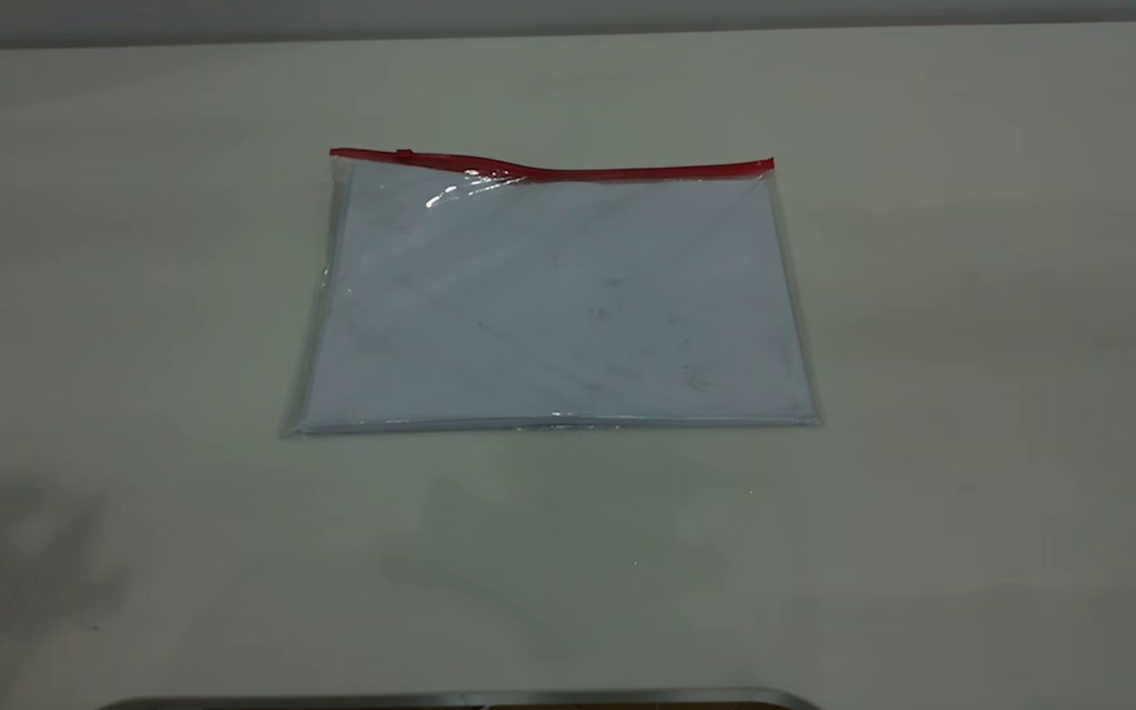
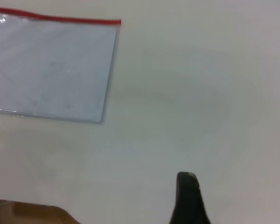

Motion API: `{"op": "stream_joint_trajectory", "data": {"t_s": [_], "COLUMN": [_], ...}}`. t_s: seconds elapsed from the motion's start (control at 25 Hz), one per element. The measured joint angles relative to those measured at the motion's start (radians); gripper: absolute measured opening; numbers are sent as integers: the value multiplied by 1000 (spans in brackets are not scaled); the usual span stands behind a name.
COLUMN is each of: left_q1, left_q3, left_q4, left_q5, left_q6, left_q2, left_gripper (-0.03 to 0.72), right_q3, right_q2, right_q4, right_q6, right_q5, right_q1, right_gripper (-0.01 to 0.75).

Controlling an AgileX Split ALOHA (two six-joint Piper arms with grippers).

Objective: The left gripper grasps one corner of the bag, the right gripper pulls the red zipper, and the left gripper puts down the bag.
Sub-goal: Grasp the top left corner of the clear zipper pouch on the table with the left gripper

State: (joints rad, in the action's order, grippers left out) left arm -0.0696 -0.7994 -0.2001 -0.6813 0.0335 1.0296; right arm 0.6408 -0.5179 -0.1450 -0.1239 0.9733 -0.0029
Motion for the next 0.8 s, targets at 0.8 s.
{"op": "stream_joint_trajectory", "data": {"t_s": [0.8], "left_q1": [1], "left_q3": [-590], "left_q4": [-236], "left_q5": [140], "left_q6": [374], "left_q2": [1137], "left_gripper": [581], "right_q3": [5], "right_q2": [-523], "right_q4": [-26], "right_q6": [-64], "right_q5": [-349], "right_q1": [0], "right_gripper": [575]}}
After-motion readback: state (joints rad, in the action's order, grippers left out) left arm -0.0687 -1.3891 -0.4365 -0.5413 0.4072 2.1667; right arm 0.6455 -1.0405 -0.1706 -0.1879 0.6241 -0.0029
